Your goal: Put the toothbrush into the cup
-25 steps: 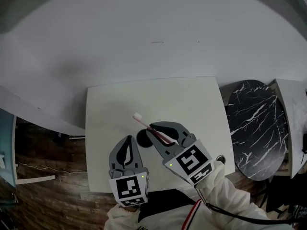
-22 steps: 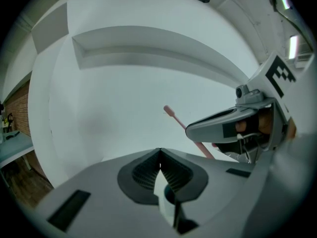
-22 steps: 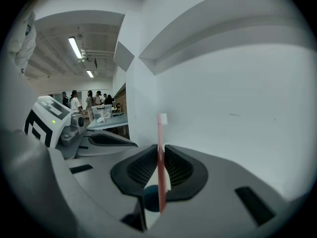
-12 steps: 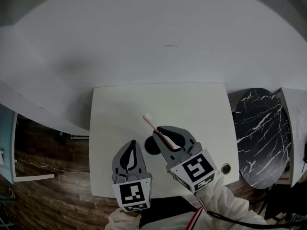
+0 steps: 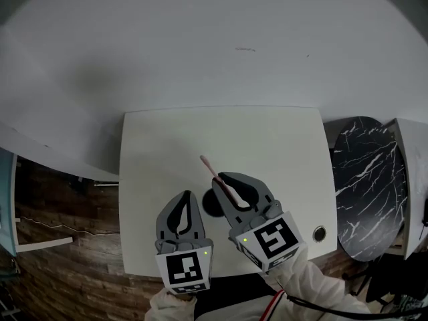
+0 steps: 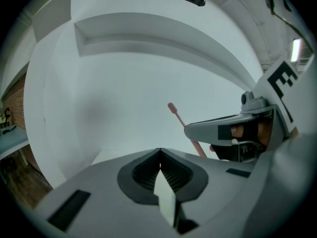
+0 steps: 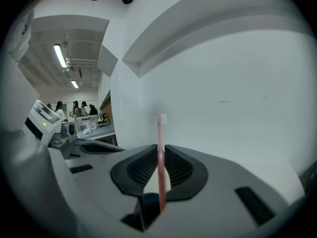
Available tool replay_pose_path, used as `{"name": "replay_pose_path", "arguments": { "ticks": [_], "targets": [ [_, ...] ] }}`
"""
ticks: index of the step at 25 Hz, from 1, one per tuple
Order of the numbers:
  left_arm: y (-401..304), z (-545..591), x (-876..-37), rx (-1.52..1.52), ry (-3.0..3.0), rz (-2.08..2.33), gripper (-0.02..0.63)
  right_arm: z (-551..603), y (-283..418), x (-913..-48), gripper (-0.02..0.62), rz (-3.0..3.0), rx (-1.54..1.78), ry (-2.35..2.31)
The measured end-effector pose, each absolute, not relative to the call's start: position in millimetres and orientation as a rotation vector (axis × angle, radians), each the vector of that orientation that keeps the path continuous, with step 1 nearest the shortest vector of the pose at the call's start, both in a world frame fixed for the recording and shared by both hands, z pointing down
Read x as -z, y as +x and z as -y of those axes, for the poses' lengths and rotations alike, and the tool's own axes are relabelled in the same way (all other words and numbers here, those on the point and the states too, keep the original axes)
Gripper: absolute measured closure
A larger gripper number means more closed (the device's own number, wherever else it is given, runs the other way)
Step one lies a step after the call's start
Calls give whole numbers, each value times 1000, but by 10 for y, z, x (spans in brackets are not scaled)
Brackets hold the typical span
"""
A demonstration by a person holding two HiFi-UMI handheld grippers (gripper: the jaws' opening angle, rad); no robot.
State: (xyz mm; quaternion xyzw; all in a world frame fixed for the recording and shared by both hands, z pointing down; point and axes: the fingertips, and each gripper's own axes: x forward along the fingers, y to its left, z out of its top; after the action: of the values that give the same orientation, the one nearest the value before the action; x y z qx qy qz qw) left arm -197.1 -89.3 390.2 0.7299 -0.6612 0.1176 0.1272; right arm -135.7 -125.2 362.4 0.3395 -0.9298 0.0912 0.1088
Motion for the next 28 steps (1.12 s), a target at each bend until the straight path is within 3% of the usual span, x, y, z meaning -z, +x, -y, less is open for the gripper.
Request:
{"name": "replay_pose_path", "arguments": {
  "ticks": [28],
  "targets": [
    [-2023, 922, -4260, -344, 2094, 1875, 597, 1106, -1517, -3830, 545, 2806, -323, 1047]
  ]
}}
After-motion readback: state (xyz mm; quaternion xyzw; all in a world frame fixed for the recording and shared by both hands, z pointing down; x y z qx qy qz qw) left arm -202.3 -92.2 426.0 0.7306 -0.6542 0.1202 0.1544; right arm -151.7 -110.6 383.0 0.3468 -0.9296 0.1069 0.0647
